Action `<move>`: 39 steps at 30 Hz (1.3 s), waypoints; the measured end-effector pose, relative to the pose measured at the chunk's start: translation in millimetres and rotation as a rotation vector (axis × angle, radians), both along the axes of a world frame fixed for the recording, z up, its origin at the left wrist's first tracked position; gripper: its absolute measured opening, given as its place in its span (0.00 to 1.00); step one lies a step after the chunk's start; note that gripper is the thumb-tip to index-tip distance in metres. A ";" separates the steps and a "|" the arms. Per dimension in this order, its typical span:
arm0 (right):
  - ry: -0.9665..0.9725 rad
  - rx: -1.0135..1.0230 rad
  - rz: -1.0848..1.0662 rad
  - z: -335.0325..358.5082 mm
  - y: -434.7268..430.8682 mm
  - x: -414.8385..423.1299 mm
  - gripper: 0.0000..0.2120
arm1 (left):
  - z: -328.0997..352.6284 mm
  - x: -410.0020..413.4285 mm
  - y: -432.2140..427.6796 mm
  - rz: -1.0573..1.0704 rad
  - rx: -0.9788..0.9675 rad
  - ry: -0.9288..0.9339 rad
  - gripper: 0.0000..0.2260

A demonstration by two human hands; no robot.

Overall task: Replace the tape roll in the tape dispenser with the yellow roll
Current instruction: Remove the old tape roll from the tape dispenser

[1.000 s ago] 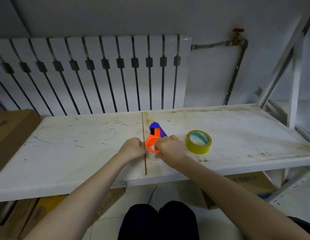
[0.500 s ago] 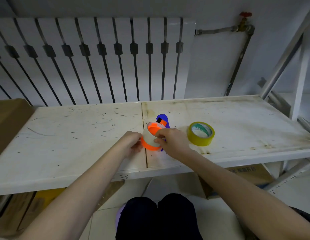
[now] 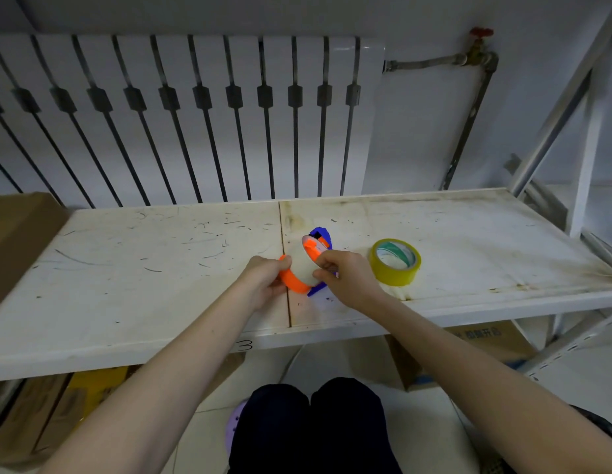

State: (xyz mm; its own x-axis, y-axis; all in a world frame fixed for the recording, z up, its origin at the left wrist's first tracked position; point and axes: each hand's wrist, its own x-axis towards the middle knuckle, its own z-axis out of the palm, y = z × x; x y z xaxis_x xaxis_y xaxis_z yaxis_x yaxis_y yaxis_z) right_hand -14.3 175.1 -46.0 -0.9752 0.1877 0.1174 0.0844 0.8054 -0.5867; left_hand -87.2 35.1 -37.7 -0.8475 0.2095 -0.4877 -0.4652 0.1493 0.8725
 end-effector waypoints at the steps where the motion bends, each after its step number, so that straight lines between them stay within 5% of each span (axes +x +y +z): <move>1: 0.000 -0.030 -0.004 -0.7 -0.1 0.8 0.05 | 3.0 -0.4 0.3 0.005 0.019 0.016 0.16; 11: -0.004 -0.438 -0.075 -10.2 -7.8 11.0 0.11 | 19.8 3.5 8.2 -0.110 -0.092 0.254 0.02; 18: 0.023 -0.542 -0.194 -21.2 14.5 21.8 0.06 | 5.2 8.3 -0.8 -0.184 -0.246 0.256 0.02; 25: 0.106 -0.683 -0.194 -15.2 36.8 33.8 0.09 | 11.4 12.0 2.3 -0.137 -0.248 0.204 0.12; 33: 0.338 -0.613 -0.259 -12.9 61.7 40.5 0.11 | 12.1 15.4 13.1 -0.074 -0.498 0.438 0.36; 39: 0.372 -0.236 -0.499 -14.2 117.7 43.4 0.07 | 19.4 29.6 34.7 -0.271 -0.736 0.814 0.25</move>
